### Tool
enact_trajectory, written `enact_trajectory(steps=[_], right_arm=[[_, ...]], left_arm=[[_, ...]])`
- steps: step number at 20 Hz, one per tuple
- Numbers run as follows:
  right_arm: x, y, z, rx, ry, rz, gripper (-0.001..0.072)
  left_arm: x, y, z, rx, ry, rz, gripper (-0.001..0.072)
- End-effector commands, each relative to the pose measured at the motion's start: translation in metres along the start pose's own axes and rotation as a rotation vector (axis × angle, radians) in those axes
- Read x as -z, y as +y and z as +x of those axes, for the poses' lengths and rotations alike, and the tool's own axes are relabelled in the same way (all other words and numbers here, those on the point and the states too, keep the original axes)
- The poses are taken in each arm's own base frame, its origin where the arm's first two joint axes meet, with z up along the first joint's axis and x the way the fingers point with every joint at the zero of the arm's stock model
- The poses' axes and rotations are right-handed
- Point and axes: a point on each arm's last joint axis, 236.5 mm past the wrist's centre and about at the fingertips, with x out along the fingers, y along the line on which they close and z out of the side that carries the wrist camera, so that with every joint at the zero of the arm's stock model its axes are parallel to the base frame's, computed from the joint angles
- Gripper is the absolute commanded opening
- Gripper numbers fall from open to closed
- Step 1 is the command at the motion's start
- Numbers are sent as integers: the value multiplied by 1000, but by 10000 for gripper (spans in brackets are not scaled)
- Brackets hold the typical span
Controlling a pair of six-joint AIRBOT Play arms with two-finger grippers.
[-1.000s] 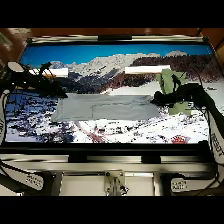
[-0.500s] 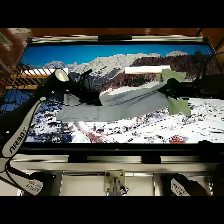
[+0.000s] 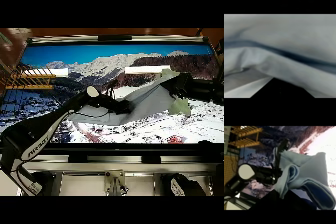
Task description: Fold the shirts.
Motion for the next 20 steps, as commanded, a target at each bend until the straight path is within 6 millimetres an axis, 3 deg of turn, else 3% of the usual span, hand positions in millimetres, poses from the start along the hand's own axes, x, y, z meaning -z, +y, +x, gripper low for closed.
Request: enact_trajectory(steps=[1, 3, 4, 5, 7, 10, 12, 14, 16, 17, 20], right_arm=[[-7, 15, -5, -46, -40, 15, 61], [-10, 12, -2, -45, -43, 23, 61], [-10, 8, 1, -42, -37, 32, 61], [-11, 4, 7, -39, -27, 39, 61], [-11, 4, 28, -46, -12, 25, 61], [-1, 17, 87, -86, 23, 3, 61], [24, 31, 141, -113, 74, -2, 61], [58, 45, 192, -124, 137, -24, 61], [89, 53, 237, -123, 179, -37, 61], [103, 57, 259, -121, 196, -44, 61], [139, 63, 310, -121, 259, -47, 61]], left_arm=[[-1, -12, 9, 32, -20, 12, 32], [-27, -8, -25, 4, -86, 44, 31], [-42, -3, -52, -24, -123, 67, 31], [-54, 4, -82, -63, -155, 85, 31], [-76, 27, -161, -191, -234, 101, 31], [-90, 51, -295, -367, -399, 101, 31], [-90, 46, -382, -422, -562, 94, 31], [-81, 35, -456, -468, -725, 91, 32], [-64, 24, -508, -511, -840, 90, 32], [-56, 20, -524, -528, -871, 88, 32], [-35, 14, -544, -559, -896, 76, 33]])
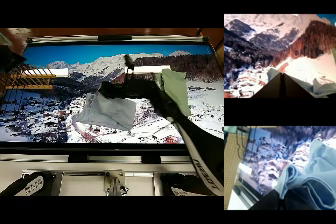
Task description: Fold the shirts.
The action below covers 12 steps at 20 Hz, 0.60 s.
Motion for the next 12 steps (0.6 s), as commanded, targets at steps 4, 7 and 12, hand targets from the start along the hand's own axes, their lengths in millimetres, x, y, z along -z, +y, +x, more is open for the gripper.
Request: enact_trajectory(steps=[4, 7, 12], right_arm=[[28, -10, 98, 22, 34, 78, 62], [39, -15, 110, 32, 61, 131, 110], [68, -33, 85, 84, 257, 53, 541]], left_arm=[[-2, 12, -38, -54, -28, -3, 33], [-1, 15, -35, -55, -20, -8, 33], [0, 17, -32, -56, -14, -10, 33]])
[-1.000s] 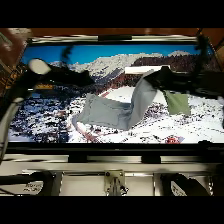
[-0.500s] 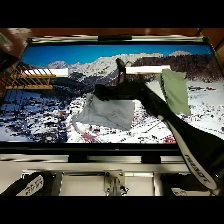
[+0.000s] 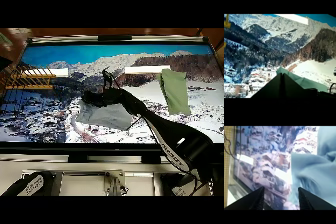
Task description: Fold the shirts.
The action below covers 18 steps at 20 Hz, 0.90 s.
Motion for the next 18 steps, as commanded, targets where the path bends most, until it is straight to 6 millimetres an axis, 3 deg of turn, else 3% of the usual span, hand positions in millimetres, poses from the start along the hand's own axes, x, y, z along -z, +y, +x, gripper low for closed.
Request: enact_trajectory(steps=[1, 3, 6, 8, 9, 11, 13, 14, 18], right_arm=[[22, -34, -29, 106, 180, -87, 541], [13, -74, -77, 234, 251, -144, 640], [-7, -154, -161, 456, 323, -102, 640], [-2, -201, -199, 523, 370, 20, 640], [5, -215, -204, 501, 374, 104, 640], [19, -221, -188, 398, 345, 226, 640], [29, -220, -164, 330, 307, 238, 640], [32, -224, -157, 337, 290, 240, 679], [36, -224, -131, 322, 267, 245, 681]], left_arm=[[1, 1, 0, -2, 4, 9, 33], [1, 1, 0, -2, 4, 18, 33], [1, 1, 0, -2, 4, 17, 33], [1, 1, 0, -2, 4, 17, 33], [1, 1, 0, -2, 4, 17, 34], [1, 1, 1, -2, 5, 17, 33], [1, 2, 2, -2, 7, 15, 33], [1, 2, 2, -3, 7, 11, 34], [1, 2, 2, -3, 7, 11, 33]])
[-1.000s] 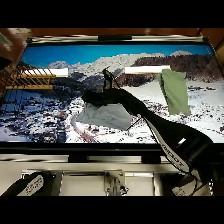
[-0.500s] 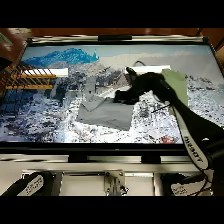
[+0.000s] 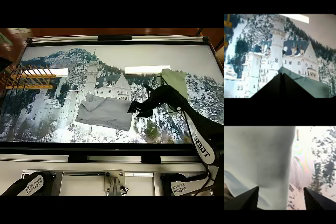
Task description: Fold the shirts.
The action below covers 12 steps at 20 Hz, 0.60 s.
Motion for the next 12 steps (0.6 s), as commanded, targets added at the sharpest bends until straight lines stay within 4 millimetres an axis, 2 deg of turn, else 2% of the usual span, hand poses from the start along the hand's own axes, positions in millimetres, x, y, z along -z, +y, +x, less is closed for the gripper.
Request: enact_trajectory(steps=[1, 3, 4, 6, 7, 9, 12], right_arm=[[1, 9, 25, -47, -9, 29, 681], [2, 22, 40, -82, -4, 40, 677], [3, 33, 45, -118, -2, 30, 558], [-2, 53, 44, -177, -23, -16, 93], [-10, 65, 34, -208, -40, -53, 62], [-38, 91, -8, -268, -106, -153, 61], [-84, 134, -106, -345, -236, -239, 61]], left_arm=[[0, 1, 0, -1, 1, -4, 33], [0, 1, 0, -1, 1, -4, 33], [0, 1, 0, -1, 0, -4, 33], [0, 1, 0, -1, 0, -4, 33], [0, 1, 0, -1, 0, -4, 33], [0, 1, 0, -1, 0, -3, 34], [0, 1, 1, -1, 0, -3, 34]])
